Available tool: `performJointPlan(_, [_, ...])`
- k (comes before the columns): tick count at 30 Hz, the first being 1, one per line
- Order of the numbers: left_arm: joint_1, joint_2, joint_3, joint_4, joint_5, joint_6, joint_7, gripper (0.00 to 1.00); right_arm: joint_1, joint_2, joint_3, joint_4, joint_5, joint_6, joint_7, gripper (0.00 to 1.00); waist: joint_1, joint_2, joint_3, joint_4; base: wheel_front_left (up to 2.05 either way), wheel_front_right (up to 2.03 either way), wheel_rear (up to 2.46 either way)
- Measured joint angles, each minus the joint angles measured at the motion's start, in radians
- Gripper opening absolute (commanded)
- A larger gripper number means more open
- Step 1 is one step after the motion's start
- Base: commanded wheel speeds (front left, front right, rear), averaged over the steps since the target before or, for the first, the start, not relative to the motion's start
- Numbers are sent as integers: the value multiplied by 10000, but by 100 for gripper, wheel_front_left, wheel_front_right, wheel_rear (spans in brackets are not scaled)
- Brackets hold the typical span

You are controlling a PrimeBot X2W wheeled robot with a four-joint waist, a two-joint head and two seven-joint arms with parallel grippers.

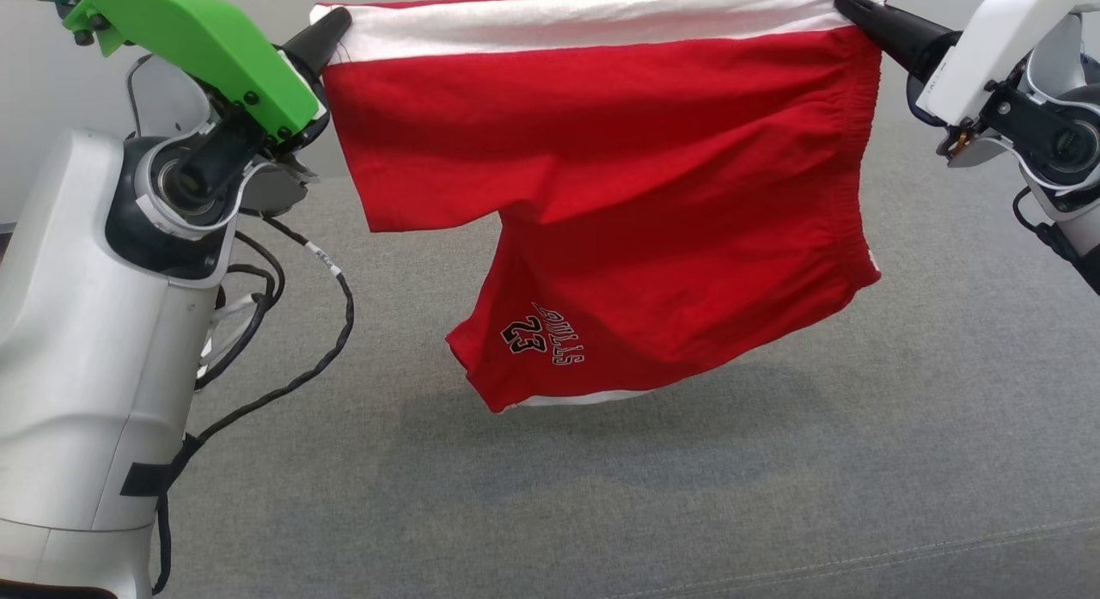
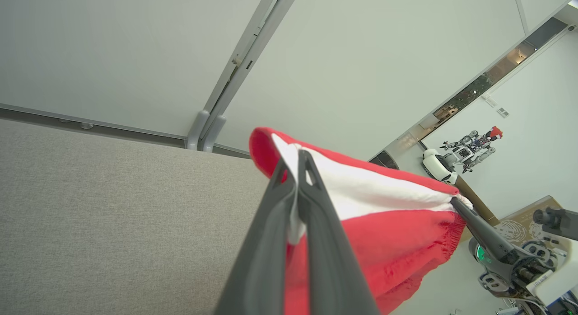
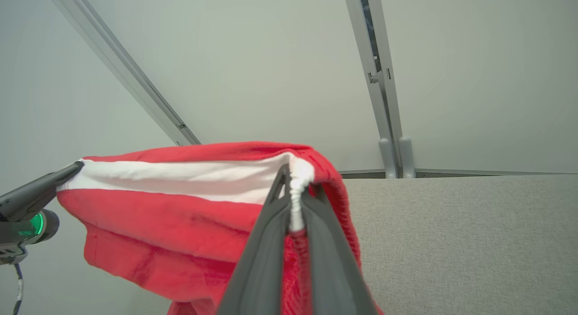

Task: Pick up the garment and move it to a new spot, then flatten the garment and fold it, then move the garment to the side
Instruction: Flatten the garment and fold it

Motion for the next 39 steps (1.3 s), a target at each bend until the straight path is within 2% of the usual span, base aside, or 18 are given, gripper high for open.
performJointPlan(3, [-53, -27, 92, 117, -119, 167, 4, 0, -149, 174, -88, 249, -13, 0, 138, 0, 0, 0, 36, 1, 0, 0, 0])
performJointPlan(7, [-164, 19, -259, 311, 107, 307, 280, 0, -344, 451, 123, 546, -451, 0, 364, 0, 0, 0, 174, 12, 0, 0, 0])
performJointPlan(11, [-616, -44, -188, 738, 437, 543, -265, 0, -797, 874, 165, 1229, -1174, 0, 38, 0, 0, 0, 432, 38, 0, 0, 0])
performJointPlan(13, [-1028, -155, -127, 995, 644, 581, -696, 0, -1207, 1179, 180, 1634, -1622, 0, -286, 0, 0, 0, 635, 49, 0, 0, 0])
performJointPlan(18, [-2413, -460, 73, 1887, 1340, 483, -2125, 0, -2770, 2046, 4, 3001, -3200, 2, -2140, 0, 0, 0, 1399, 73, 0, 0, 0])
performJointPlan(23, [-3989, -857, 153, 2924, 2098, -144, -3998, 0, -4231, 2819, -54, 4583, -4637, 12, -4029, 0, 0, 0, 2389, 119, 0, 0, 0])
performJointPlan(28, [-5197, -1166, 142, 3887, 2523, -888, -5474, 0, -5500, 3237, -295, 5891, -5599, 12, -5526, 0, 1, 0, 3389, 194, 0, 0, 0])
performJointPlan(30, [-5476, -1243, 105, 4286, 2671, -1162, -5868, 0, -5823, 3382, -525, 6309, -5760, 12, -5731, 0, 1, 0, 3772, 226, 0, 0, 0])
performJointPlan(34, [-5442, -1360, 12, 5233, 2635, -1630, -6011, 0, -5575, 3768, -593, 6752, -5812, 12, -5818, 0, 2, 0, 4466, 297, 0, 0, 0])
performJointPlan(39, [-4817, -1461, -128, 5931, 2477, -2382, -6013, 0, -4442, 3900, -115, 6412, -5666, 8, -5706, 0, 2, 0, 5145, 381, 0, 0, 0])
